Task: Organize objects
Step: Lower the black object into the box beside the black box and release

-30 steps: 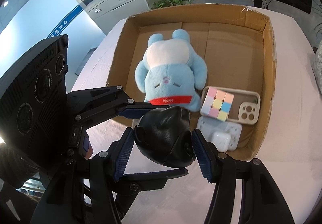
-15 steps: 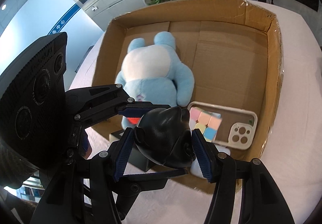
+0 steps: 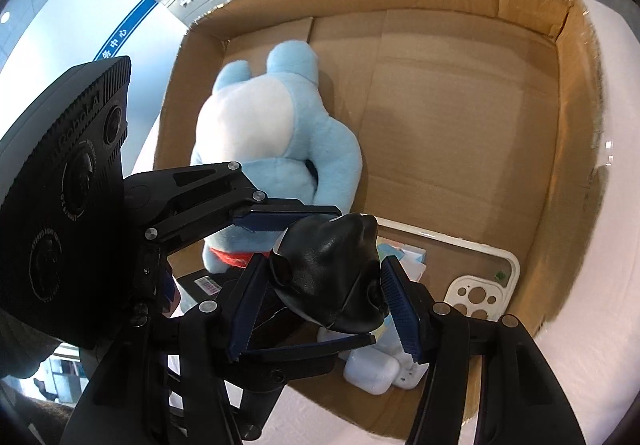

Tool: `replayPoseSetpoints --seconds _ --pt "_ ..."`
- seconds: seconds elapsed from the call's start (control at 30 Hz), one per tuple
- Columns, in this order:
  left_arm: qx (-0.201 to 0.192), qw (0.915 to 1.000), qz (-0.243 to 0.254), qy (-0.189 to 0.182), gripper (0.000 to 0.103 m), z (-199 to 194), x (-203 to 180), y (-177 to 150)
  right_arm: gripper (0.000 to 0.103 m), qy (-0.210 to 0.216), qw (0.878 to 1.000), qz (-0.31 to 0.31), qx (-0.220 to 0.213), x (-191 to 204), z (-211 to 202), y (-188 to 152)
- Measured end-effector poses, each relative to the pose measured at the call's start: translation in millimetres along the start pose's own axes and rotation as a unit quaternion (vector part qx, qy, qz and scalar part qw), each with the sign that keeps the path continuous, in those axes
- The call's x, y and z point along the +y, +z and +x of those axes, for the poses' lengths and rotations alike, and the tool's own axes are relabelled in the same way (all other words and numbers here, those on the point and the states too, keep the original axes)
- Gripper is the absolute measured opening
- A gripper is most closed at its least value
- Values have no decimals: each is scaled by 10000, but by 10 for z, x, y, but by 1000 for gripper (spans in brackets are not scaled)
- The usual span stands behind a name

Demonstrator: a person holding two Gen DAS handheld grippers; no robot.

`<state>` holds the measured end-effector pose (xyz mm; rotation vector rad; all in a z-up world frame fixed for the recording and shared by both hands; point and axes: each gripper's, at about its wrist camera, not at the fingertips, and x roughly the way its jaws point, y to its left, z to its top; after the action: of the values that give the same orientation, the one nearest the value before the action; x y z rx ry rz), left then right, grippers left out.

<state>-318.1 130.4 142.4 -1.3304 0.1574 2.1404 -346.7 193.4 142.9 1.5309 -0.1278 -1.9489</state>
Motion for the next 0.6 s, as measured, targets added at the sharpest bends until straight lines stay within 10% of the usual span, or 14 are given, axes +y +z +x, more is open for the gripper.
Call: replayPoseSetpoints --seconds 0.6 --pt "-689 9891 -1094 708 83 -1016 147 -773 80 -1239 9894 -671 -347 851 -326 -146"
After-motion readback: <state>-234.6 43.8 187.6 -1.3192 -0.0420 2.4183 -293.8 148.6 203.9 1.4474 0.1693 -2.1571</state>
